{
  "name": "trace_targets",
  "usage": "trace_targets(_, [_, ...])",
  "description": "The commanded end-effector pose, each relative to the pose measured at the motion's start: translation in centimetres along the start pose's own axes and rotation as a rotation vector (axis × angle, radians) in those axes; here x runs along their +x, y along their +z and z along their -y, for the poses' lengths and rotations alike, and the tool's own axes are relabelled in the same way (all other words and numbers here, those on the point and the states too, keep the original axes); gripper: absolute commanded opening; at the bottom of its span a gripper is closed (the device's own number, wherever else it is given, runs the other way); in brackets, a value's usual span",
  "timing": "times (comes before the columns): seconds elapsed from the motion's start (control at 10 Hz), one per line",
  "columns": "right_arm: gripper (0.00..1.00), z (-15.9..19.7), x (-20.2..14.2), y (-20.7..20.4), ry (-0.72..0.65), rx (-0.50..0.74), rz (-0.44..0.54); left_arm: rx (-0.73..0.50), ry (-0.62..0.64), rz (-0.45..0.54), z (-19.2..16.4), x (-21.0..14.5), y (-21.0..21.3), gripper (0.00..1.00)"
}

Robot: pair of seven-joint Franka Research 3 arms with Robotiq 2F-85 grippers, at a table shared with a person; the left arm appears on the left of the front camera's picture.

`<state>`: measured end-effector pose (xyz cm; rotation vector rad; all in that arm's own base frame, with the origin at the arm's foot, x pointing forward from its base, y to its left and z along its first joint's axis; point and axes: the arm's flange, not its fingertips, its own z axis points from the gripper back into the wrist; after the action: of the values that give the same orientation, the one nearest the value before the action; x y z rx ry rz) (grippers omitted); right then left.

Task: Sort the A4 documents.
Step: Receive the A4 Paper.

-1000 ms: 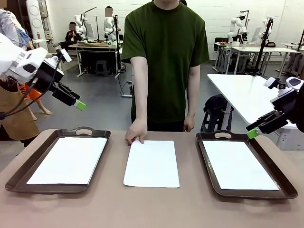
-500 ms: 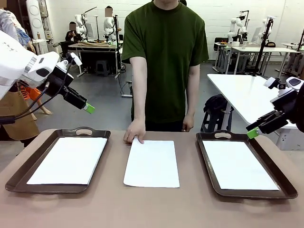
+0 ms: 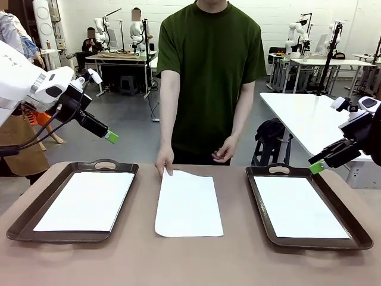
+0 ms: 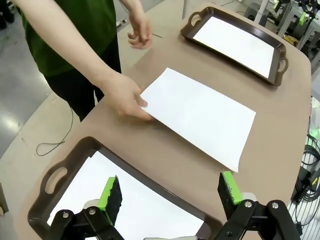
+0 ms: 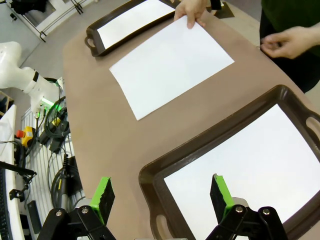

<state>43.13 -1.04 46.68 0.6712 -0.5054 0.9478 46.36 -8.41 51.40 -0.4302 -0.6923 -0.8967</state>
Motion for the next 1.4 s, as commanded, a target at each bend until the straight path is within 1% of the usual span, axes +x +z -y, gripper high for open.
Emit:
trace_targets(0.0, [1.0,-0.05,-0.1,-0.14,0.01,-0.001,-0.005,-0.002,-0.024,0.001,0.06,0.02,-0.01,1.0])
trace_targets(1.3, [1.0,-0.05,-0.1,-0.14,0.01,-0.001,-0.005,-0.002,-0.024,0.001,0.06,0.02,-0.01,1.0])
